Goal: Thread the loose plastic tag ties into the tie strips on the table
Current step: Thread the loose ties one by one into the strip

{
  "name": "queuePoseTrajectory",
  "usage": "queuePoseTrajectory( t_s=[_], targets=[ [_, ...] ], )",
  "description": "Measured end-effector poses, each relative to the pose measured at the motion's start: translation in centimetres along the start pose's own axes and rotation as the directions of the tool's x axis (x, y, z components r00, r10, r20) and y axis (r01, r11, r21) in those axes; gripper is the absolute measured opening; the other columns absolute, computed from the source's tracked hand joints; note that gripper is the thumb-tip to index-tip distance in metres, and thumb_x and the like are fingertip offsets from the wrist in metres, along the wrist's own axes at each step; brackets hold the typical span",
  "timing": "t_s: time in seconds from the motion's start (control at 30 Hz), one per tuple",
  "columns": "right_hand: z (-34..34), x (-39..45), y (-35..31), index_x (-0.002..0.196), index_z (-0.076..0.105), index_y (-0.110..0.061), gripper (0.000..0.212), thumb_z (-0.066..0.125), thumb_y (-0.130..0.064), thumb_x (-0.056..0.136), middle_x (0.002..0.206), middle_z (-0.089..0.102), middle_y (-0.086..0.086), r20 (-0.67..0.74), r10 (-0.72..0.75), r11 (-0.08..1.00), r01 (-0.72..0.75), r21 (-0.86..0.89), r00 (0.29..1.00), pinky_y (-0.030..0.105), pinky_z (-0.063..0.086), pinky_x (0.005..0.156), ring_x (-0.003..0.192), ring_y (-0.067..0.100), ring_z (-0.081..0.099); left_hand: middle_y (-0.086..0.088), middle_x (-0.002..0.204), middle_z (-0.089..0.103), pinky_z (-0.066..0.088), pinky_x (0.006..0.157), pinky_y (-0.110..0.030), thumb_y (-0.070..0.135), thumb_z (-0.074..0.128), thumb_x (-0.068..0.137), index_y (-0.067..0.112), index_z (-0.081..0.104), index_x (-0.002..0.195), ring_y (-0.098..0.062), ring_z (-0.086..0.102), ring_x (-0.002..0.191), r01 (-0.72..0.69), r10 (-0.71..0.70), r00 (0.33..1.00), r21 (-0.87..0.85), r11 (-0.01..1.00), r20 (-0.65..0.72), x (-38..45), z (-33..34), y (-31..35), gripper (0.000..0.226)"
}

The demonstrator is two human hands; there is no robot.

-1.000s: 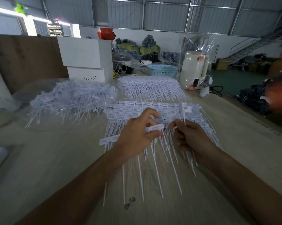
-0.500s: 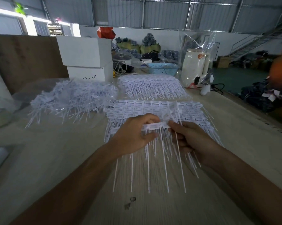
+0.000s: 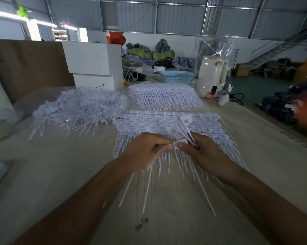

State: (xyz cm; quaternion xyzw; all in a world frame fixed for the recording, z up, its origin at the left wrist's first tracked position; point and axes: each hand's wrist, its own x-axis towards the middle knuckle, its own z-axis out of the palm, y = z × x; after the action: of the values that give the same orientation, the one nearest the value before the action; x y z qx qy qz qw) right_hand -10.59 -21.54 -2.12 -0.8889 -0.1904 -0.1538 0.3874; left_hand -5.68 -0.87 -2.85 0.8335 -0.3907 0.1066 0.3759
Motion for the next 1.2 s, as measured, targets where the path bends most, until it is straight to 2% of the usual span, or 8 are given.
queuePoseTrajectory(
  t_s=[0.13,0.27,0.43,0.57,0.77,0.93,1.1,1.2],
  targets=[
    [0.0,-0.1,0.2,0.082,0.057,-0.040,0.014,0.057,-0.038,0.096,0.064,0.052,-0.020,0.007,-0.035,0.997,0.036,-0.069,0.999,0.019,0.031,0.056,0.058,0.002,0.047,0.003,0.077,0.075,0.054,0.063,-0.031,0.022,0.068,0.094,0.013,0.078,0.095,-0.011,0.068,0.064,-0.006,0.005,1.000,-0.053,0.999,-0.018,-0.1,0.0,0.1,0.014],
    [-0.1,0.0,-0.3,0.084,0.067,-0.014,0.027,0.059,-0.038,0.093,0.055,0.042,-0.012,-0.028,0.014,0.995,-0.011,0.101,0.999,0.016,0.029,0.051,0.049,0.003,0.040,-0.001,0.078,0.073,0.056,0.066,-0.044,0.021,0.066,0.095,0.020,0.070,0.114,-0.023,0.069,0.066,0.013,-0.021,0.997,-0.095,0.995,-0.080,-0.1,0.6,0.5,0.019],
    [-0.4,-0.2,-0.5,0.093,0.069,-0.001,0.050,0.064,-0.049,0.085,0.047,0.034,-0.004,0.000,0.199,0.915,-0.186,0.359,0.980,0.020,0.027,0.042,0.039,0.010,0.032,0.003,0.071,0.071,0.054,0.056,-0.039,0.032,0.063,0.094,0.024,0.066,0.107,-0.019,0.065,0.056,-0.011,-0.002,0.975,-0.060,0.998,-0.223,0.1,0.7,0.6,0.015],
    [-0.3,-0.4,-0.8,0.074,0.067,-0.009,0.041,0.060,-0.043,0.095,0.045,0.039,-0.003,0.090,0.218,0.925,-0.235,0.297,0.972,0.018,0.028,0.042,0.038,0.008,0.034,0.006,0.066,0.070,0.050,0.051,-0.034,0.031,0.065,0.094,0.026,0.063,0.096,-0.014,0.061,0.051,0.004,-0.022,0.949,-0.055,0.998,-0.313,0.1,0.4,0.1,0.006],
    [-0.2,-0.3,-0.7,0.063,0.054,-0.019,0.044,0.046,-0.034,0.104,0.049,0.042,-0.008,0.083,0.142,0.980,-0.152,0.132,0.986,0.016,0.032,0.049,0.043,0.004,0.038,0.004,0.070,0.070,0.055,0.057,-0.042,0.017,0.062,0.098,0.015,0.070,0.101,-0.021,0.065,0.055,0.020,-0.029,0.976,-0.045,0.999,-0.217,0.3,-0.1,-0.2,0.008],
    [0.0,-0.4,-0.1,0.066,0.048,-0.022,0.042,0.041,-0.033,0.106,0.058,0.044,-0.009,0.101,0.123,0.992,-0.119,-0.043,0.987,0.021,0.031,0.056,0.052,0.002,0.040,0.013,0.076,0.065,0.048,0.062,-0.028,0.007,0.057,0.097,0.017,0.074,0.100,-0.001,0.060,0.065,-0.017,0.034,0.985,0.098,0.995,-0.169,0.3,-0.3,-0.5,0.020],
    [-0.1,-0.2,-0.3,0.072,0.048,-0.011,0.041,0.040,-0.031,0.107,0.058,0.053,0.000,0.055,0.226,0.941,-0.233,0.246,0.972,0.026,0.040,0.049,0.050,0.014,0.048,0.009,0.073,0.065,0.052,0.063,-0.033,0.023,0.073,0.088,0.037,0.058,0.115,-0.012,0.063,0.065,0.049,-0.042,0.975,0.026,0.998,-0.220,0.2,0.1,-0.2,0.034],
    [-0.5,-0.3,-0.6,0.086,0.059,-0.005,0.034,0.045,-0.028,0.106,0.063,0.057,0.009,0.080,0.278,0.869,-0.286,0.404,0.957,0.026,0.040,0.043,0.046,0.018,0.049,0.012,0.073,0.069,0.045,0.053,-0.019,0.020,0.081,0.081,0.033,0.051,0.105,-0.004,0.062,0.059,0.050,-0.061,0.980,-0.060,0.997,-0.190,0.2,0.6,0.2,0.041]
  ],
)
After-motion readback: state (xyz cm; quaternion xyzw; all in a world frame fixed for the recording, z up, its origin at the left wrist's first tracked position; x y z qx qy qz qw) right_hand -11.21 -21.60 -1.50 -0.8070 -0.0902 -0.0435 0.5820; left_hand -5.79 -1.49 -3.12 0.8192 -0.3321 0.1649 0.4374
